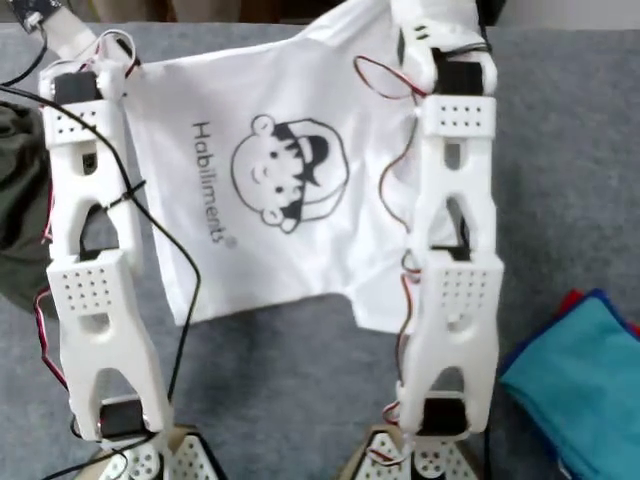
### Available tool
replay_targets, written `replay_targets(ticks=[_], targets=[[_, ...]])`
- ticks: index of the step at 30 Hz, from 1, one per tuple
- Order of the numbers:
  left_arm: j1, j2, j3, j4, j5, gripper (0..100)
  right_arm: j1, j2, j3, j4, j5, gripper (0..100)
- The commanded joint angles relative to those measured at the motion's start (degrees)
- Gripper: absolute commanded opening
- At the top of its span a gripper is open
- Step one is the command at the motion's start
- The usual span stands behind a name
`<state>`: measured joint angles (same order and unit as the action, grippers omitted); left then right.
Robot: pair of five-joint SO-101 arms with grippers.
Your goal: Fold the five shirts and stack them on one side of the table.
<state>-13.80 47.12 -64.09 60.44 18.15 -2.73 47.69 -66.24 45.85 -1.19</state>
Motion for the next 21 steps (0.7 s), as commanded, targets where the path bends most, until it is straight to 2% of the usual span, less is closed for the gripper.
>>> replay_targets(ticks=[1, 5, 11, 17, 21], targets=[[-1.85, -1.01, -7.56, 3.87, -2.46, 2, -0.48, 1.1, -6.64, 4.04, 2.46, 0.5], [-1.32, -1.19, -9.85, 8.09, -3.78, 2, -2.33, 1.45, -10.86, 14.33, 6.86, 0.5], [4.31, -1.01, -10.2, 21.98, -4.4, 2, -4.7, 1.54, -21.23, 30.24, 9.14, 0.5], [4.75, -1.45, -10.29, 29.89, -4.75, 2, -4.97, 1.63, -29.67, 49.58, 9.14, 0.5], [5.89, -1.1, -10.29, 36.57, -8.35, 2, -4.35, 1.45, -29.41, 56.53, 10.46, 0.5]])
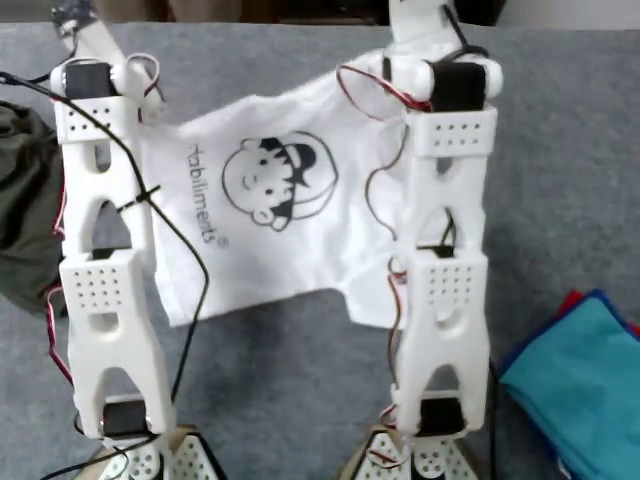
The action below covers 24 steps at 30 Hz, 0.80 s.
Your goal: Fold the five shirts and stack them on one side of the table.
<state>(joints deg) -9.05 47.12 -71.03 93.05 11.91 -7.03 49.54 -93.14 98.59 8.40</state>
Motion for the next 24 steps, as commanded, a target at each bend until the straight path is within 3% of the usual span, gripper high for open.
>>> replay_targets(ticks=[1, 14, 24], targets=[[1.23, -1.01, -3.34, 4.92, -2.37, 2, 0.84, -0.31, -2.51, 3.78, 0.97, 0.5], [1.32, -1.36, 3.6, 7.74, -3.69, 2, 3.38, -6.64, 0.31, 3.96, 3.34, 0.5], [5.01, -5.93, 9.58, 7.74, -5.89, 2, 3.56, -29.49, 41.19, 3.69, 3.08, 0.5]])
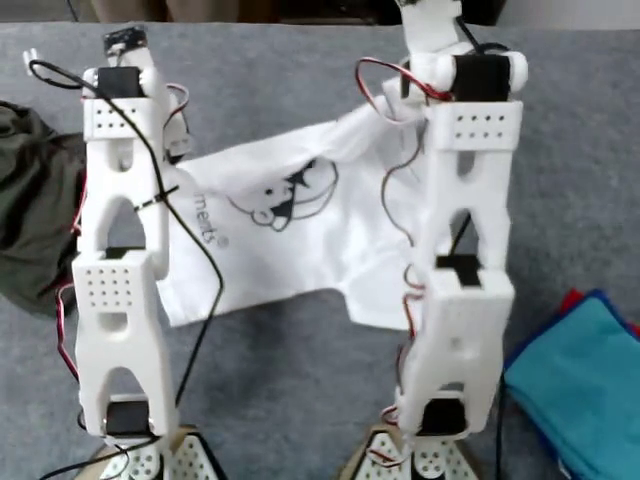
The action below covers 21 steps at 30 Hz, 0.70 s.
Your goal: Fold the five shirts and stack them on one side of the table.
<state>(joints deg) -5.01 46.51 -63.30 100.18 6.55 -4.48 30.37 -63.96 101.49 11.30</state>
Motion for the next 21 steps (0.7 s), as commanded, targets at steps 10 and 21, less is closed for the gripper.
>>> replay_targets(ticks=[10, 21], targets=[[0.97, -13.49, 19.34, 0.62, -3.25, 2, 6.37, -27.3, 41.36, -3.43, -0.18, 0.5], [3.69, -33.63, 47.3, -4.13, -2.9, 2, 6.29, -48.48, 72.22, -10.55, -0.35, 0.5]])
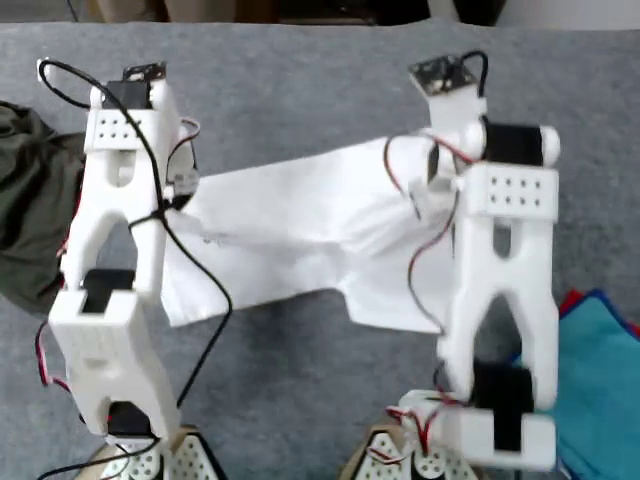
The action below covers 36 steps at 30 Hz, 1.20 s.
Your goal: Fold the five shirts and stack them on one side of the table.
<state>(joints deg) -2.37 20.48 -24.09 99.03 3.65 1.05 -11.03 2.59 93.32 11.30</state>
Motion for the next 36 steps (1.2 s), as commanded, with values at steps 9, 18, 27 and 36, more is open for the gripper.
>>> replay_targets(ticks=[9, 18, 27, 36], targets=[[1.05, -28.18, 35.52, -14.42, 0.79, 2, 5.93, -14.9, 15.52, -3.08, -0.18, 0.5], [1.93, -34.51, 50.9, -23.21, -0.53, 2, 6.29, -18.86, 25.89, -3.43, 1.05, 0.5], [1.58, -34.42, 53.19, -27.78, -0.79, 2, 6.11, -24.04, 35.47, -5.98, 1.85, 0.5], [1.85, -33.98, 53.36, -31.74, -0.44, 2, 6.02, -27.47, 35.38, -4.84, 1.76, 0.5]])
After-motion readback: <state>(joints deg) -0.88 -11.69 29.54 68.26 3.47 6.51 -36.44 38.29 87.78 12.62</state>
